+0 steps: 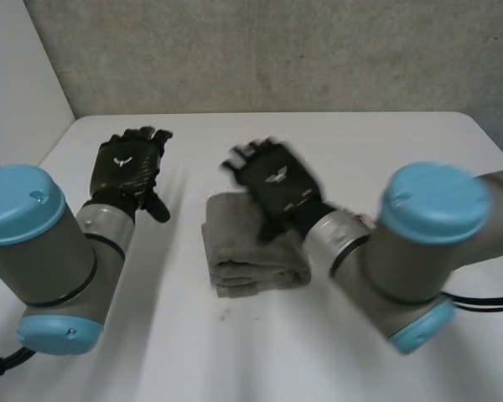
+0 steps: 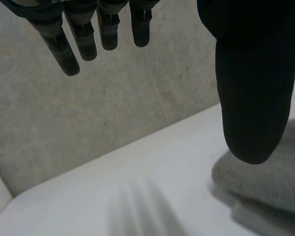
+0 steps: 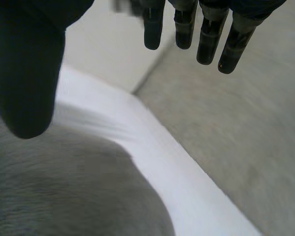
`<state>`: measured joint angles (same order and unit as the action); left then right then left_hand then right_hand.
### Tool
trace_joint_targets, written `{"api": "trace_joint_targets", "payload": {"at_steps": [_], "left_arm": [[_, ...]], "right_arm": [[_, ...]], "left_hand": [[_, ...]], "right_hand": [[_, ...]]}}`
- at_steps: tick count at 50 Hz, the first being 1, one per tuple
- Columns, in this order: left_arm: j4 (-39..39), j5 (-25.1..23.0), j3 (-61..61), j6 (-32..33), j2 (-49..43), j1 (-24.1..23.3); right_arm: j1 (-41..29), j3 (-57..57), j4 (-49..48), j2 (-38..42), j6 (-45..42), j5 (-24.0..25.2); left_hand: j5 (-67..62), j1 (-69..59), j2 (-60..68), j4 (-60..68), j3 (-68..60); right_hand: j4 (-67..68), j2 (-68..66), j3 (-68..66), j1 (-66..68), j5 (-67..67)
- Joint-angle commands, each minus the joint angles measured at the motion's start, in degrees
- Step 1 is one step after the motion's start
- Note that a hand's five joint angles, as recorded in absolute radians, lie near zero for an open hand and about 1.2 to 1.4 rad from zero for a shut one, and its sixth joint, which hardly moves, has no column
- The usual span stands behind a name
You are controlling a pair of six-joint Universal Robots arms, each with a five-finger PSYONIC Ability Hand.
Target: Fold the towel.
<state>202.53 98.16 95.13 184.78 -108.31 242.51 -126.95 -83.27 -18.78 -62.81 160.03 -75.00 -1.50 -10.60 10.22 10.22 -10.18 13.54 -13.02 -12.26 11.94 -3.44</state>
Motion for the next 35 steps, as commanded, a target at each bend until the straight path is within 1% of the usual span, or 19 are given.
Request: {"api": "trace_joint_targets", "payload": {"at_steps": [1,3,4,5,6,8,9,11,12,14,17,19,23,25,28,30,31,33,35], "left_arm": [[-0.03,-1.31,-5.30,-2.06,-1.73,-4.24],[-0.03,-2.36,-6.27,-3.38,-2.88,-5.12],[-0.21,-3.32,-6.97,-4.86,-4.09,-5.99],[-0.82,-4.29,-7.50,-6.35,-5.41,-6.78],[-0.82,-4.30,-7.50,-6.36,-5.42,-6.79],[-2.92,-4.91,-8.03,-8.29,-8.75,-7.05],[-2.93,-4.91,-8.03,-8.30,-8.76,-7.05],[-5.03,-4.74,-8.12,-9.09,-12.35,-7.05],[-5.04,-4.73,-8.12,-9.09,-12.37,-7.05],[-5.92,-4.73,-8.12,-9.18,-14.30,-6.88],[-7.42,-4.82,-8.12,-9.09,-17.99,-5.56],[-9.34,-5.17,-8.20,-8.39,-20.27,-3.72],[-12.07,-5.26,-8.20,-8.30,-20.54,-3.01],[-13.31,-5.35,-8.29,-8.39,-20.01,-3.01],[-14.54,-5.35,-8.73,-8.39,-16.15,-3.01],[-14.62,-5.52,-9.08,-8.47,-10.38,-3.10],[-14.62,-5.53,-9.08,-8.47,-10.35,-3.10],[-14.62,-5.61,-10.65,-8.56,-4.40,-3.54],[-14.80,-5.44,-11.80,-8.82,-1.76,-3.45]], "right_arm": [[8.47,-1.37,5.42,-4.52,22.08,0.20],[9.26,-0.14,7.52,-2.60,23.49,2.56],[9.26,-0.14,7.53,-2.58,23.49,2.58],[9.35,1.08,8.22,-0.15,23.58,3.71],[9.35,1.10,8.23,-0.12,23.58,3.72],[9.53,4.68,9.80,5.30,23.67,4.59],[9.53,4.70,9.81,5.33,23.67,4.60],[9.53,7.76,12.17,9.96,23.67,4.77],[9.53,7.77,12.18,9.98,23.67,4.77],[9.53,11.01,14.72,14.53,23.58,4.69],[9.53,12.61,16.23,16.40,23.40,4.69],[9.70,15.23,19.81,19.11,21.66,4.60],[10.05,16.65,22.64,19.04,18.74,4.16],[11.02,16.57,23.26,16.07,17.95,3.55],[11.28,16.30,23.26,13.24,18.04,3.19],[11.46,15.78,22.91,7.64,18.48,2.06],[11.46,15.77,22.91,7.61,18.48,2.05],[11.81,15.77,22.29,2.80,18.74,-0.22],[12.51,15.77,22.12,0.25,18.66,-1.80]], "left_hand": [[-0.40,-1.30,1.68,1.67,-1.72],[-0.57,-1.47,1.85,1.84,-1.88],[-0.57,-1.47,1.85,1.84,-1.88],[-0.57,-1.47,1.85,1.84,-1.88],[-0.57,-1.47,1.85,1.84,-1.88],[-0.74,-1.64,2.02,2.01,-2.05],[-0.74,-1.64,2.02,2.01,-2.05],[-0.74,-1.64,2.02,2.01,-2.05],[-0.74,-1.64,2.02,2.01,-2.05],[-0.57,-1.47,1.85,1.84,-1.88],[-0.06,-0.96,1.34,1.34,-1.38],[0.27,-0.63,1.01,1.00,-1.04],[0.44,-0.46,0.84,0.83,-0.87],[0.61,-0.29,0.67,0.67,-0.71],[0.61,-0.29,0.67,0.67,-0.71],[0.61,-0.29,0.67,0.67,-0.71],[0.61,-0.29,0.67,0.67,-0.71],[0.61,-0.29,0.67,0.67,-0.71],[0.61,-0.29,0.67,0.67,-0.71]], "right_hand": [[-3.54,3.02,2.26,-1.94,3.44],[-3.54,3.02,2.26,-1.94,3.44],[-3.54,3.02,2.26,-1.94,3.44],[-3.54,3.02,2.26,-1.94,3.44],[-3.54,3.02,2.26,-1.94,3.44],[-3.54,3.02,2.26,-1.94,3.44],[-3.54,3.02,2.26,-1.94,3.44],[-3.54,3.02,2.26,-1.94,3.44],[-3.54,3.02,2.26,-1.94,3.44],[-3.54,3.02,2.26,-1.94,3.44],[-3.54,3.02,2.26,-1.94,3.44],[-3.54,3.02,2.26,-1.94,3.44],[-3.54,3.02,2.26,-1.94,3.44],[-3.54,3.02,2.26,-1.94,3.44],[-3.54,3.02,2.26,-1.94,3.44],[-3.54,3.02,2.26,-1.94,3.44],[-3.54,3.02,2.26,-1.94,3.44],[-3.54,3.02,2.26,-1.94,3.44],[-3.54,3.02,2.26,-1.94,3.44]]}}
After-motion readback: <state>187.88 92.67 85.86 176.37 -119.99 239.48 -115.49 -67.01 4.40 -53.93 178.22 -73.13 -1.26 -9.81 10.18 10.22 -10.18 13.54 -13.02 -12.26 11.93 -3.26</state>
